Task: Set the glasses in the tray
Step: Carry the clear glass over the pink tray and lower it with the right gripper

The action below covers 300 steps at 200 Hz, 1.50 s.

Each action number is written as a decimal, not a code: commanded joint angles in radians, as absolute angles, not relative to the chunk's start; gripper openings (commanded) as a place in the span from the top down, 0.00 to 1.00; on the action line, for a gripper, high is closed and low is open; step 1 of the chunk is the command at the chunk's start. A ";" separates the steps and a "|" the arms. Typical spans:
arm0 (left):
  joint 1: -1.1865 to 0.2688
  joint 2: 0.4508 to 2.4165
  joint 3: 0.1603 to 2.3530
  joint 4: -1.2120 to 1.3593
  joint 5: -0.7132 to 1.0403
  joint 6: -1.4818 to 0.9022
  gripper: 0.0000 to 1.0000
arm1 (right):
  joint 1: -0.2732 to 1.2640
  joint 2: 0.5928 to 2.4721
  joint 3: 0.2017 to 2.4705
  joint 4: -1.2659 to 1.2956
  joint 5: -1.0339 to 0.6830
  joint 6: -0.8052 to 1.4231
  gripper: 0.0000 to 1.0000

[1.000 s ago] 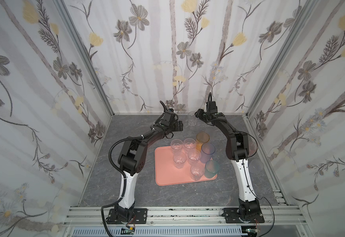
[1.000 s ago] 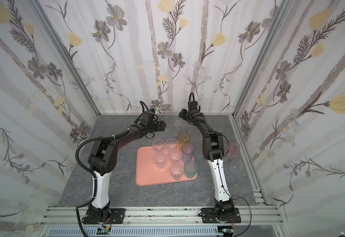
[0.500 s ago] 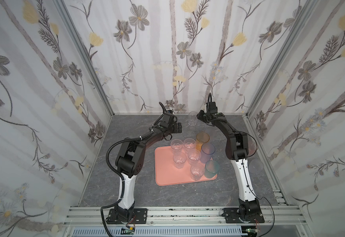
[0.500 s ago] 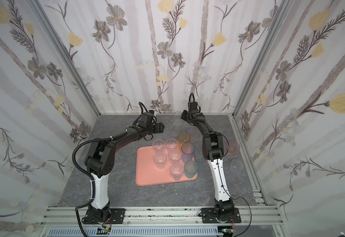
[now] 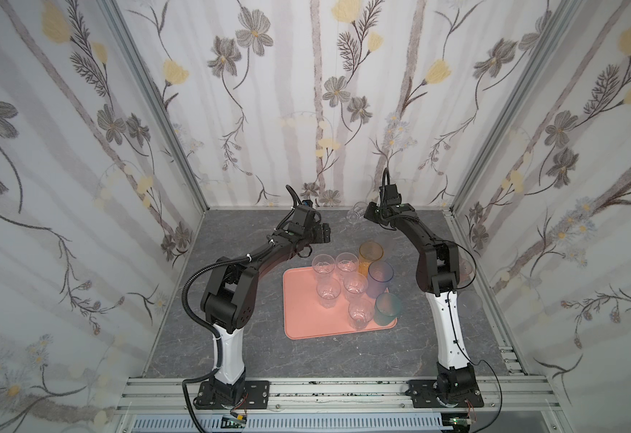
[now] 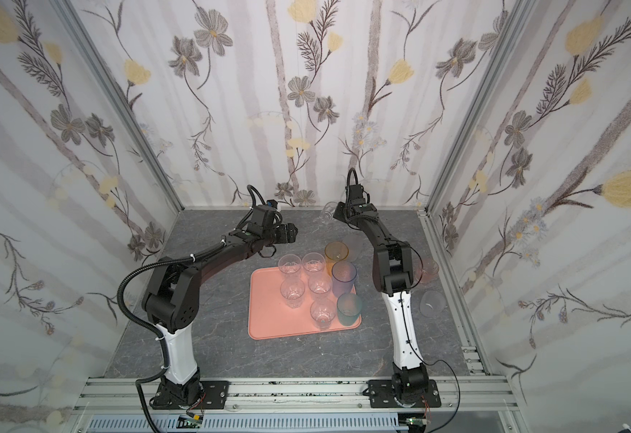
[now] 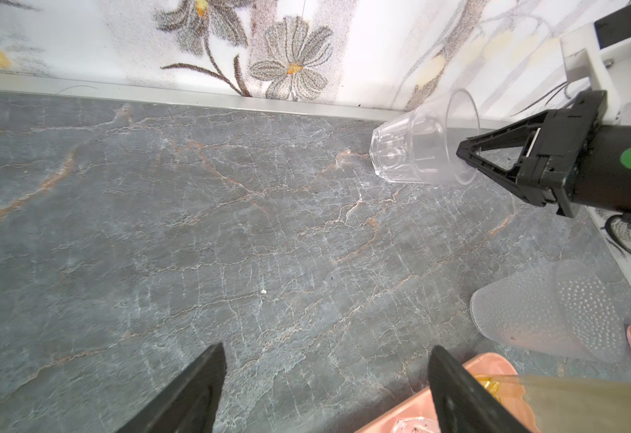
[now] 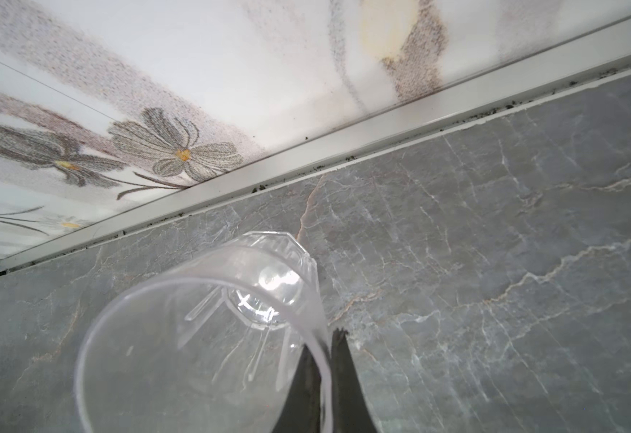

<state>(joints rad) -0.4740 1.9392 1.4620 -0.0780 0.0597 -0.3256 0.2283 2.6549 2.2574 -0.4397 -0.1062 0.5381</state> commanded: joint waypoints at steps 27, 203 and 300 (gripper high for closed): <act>-0.474 1.794 1.372 -0.056 0.017 -0.330 0.12 | 0.229 2.484 2.180 -0.445 -0.121 0.495 1.00; -0.469 1.078 0.915 -0.210 -0.250 -0.267 0.08 | 0.697 1.688 1.484 -0.483 0.022 0.553 1.00; -0.468 1.132 0.897 -0.233 -0.238 -0.365 0.08 | 0.907 1.570 1.333 -0.658 0.054 0.670 1.00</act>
<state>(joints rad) -0.4686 1.1397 0.9035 -0.2394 -0.2245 -0.3153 0.8997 1.5616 1.3258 -0.6060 0.0406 0.6529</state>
